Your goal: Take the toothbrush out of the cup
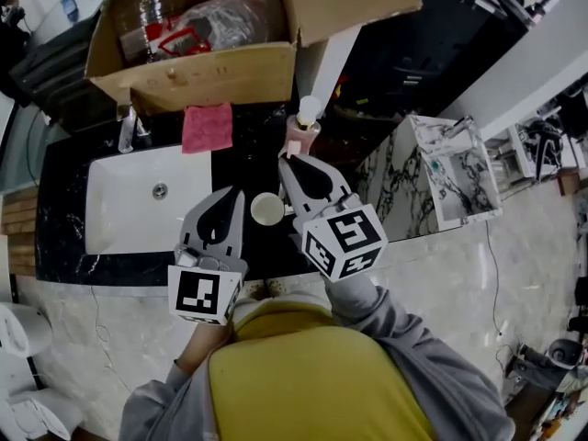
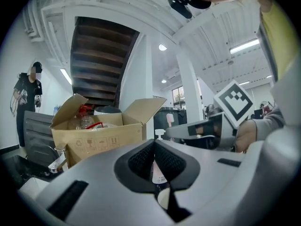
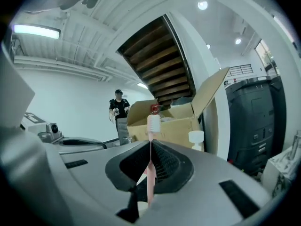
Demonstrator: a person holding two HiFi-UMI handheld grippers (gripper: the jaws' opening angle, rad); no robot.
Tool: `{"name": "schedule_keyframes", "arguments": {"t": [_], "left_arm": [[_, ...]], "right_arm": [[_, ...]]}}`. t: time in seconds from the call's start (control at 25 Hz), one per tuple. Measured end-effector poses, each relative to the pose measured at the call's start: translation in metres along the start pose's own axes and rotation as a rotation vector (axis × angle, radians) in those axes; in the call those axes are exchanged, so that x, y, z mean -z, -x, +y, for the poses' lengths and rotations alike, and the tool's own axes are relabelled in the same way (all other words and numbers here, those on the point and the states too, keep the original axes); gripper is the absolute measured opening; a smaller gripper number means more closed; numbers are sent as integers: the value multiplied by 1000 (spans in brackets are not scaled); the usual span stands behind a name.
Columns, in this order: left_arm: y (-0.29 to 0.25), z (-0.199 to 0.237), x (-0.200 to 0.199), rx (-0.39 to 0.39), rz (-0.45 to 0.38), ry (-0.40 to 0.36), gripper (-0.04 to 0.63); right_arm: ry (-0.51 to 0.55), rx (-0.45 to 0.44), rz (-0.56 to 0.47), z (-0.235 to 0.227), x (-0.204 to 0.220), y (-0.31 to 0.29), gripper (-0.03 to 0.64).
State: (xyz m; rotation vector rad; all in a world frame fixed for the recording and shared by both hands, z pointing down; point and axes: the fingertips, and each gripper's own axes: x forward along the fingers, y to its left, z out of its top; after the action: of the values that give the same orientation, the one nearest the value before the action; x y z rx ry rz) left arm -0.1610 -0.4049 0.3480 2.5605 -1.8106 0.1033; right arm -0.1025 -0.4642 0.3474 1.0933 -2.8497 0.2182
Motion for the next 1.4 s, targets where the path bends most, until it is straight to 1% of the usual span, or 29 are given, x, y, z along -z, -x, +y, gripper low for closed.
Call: {"name": "schedule_keyframes", "arguments": {"t": [0.24, 0.4, 0.72, 1.08, 1.4], "left_arm": [[-3, 10, -25, -25, -48, -36, 2], [-2, 18, -37, -53, -61, -54, 2], [4, 23, -52, -73, -84, -63, 2], [8, 23, -50, -75, -86, -58, 2], [8, 20, -49, -66, -83, -56, 2]], "right_arm": [[89, 60, -116, 4, -45, 23, 21], [128, 113, -158, 3, -61, 37, 21], [88, 155, -144, -5, -51, 45, 21], [109, 146, -147, -1, -52, 43, 20], [103, 139, -147, -2, -51, 43, 20]]}}
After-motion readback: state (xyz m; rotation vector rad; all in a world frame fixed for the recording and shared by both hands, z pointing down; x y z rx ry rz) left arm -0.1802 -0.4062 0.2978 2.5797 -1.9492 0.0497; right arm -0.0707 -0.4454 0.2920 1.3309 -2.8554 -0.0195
